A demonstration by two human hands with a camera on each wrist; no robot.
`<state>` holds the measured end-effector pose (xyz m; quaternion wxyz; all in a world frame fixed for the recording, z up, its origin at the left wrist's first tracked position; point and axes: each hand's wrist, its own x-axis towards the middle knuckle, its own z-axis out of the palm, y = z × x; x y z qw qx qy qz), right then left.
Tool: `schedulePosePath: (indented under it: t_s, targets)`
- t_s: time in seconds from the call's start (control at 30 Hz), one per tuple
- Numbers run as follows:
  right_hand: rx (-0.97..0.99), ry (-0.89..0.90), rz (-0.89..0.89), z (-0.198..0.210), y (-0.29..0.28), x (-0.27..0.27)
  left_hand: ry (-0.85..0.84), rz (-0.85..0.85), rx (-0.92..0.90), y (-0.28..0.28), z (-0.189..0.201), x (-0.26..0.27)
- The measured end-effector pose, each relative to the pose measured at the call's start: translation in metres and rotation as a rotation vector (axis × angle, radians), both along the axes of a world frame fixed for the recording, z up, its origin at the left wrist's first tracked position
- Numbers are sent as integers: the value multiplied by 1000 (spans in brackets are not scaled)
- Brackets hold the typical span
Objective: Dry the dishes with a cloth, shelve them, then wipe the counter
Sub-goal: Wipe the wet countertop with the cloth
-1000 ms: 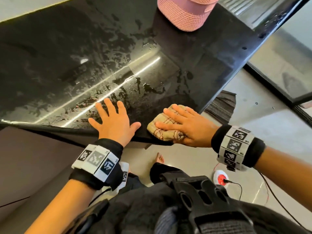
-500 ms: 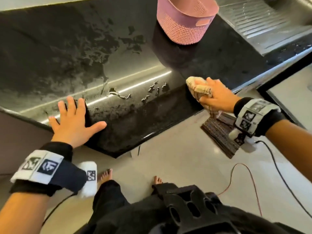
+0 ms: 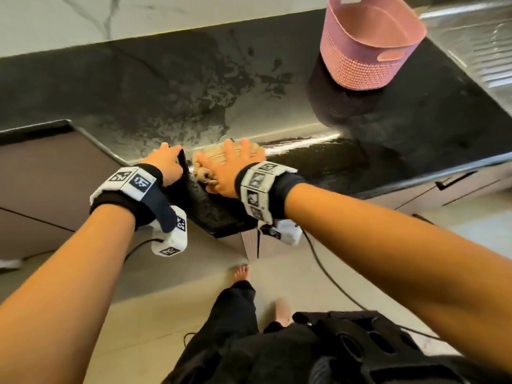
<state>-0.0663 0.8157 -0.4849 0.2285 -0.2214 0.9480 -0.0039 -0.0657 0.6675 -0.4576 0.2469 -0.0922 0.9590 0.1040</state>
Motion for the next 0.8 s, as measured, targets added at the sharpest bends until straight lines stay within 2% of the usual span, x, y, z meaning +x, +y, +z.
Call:
schedulePosePath:
  t_s: [0.1, 0.2, 0.33, 0.5, 0.57, 0.7, 0.8]
  targets:
    - [-37, 7, 63, -4, -14, -20, -2, 16, -49, -2, -4, -6]
    - [-64, 26, 18, -2, -6, -53, -19, -1, -73, 1, -5, -17]
    - [-38, 131, -254, -1, 41, -92, -45, -14, -87, 4, -5, -39]
    - [118, 126, -681, -14, 152, -110, -56, -67, -116, 6, -3, -79]
    - [151, 78, -763, -15, 173, -112, -61, -78, -111, 7, -3, -92]
    - [163, 0, -947, -2, 147, -116, -62, -103, -112, 3, -8, -110]
    - [107, 81, -919, 22, 98, -121, -52, -154, -117, -2, -10, -118]
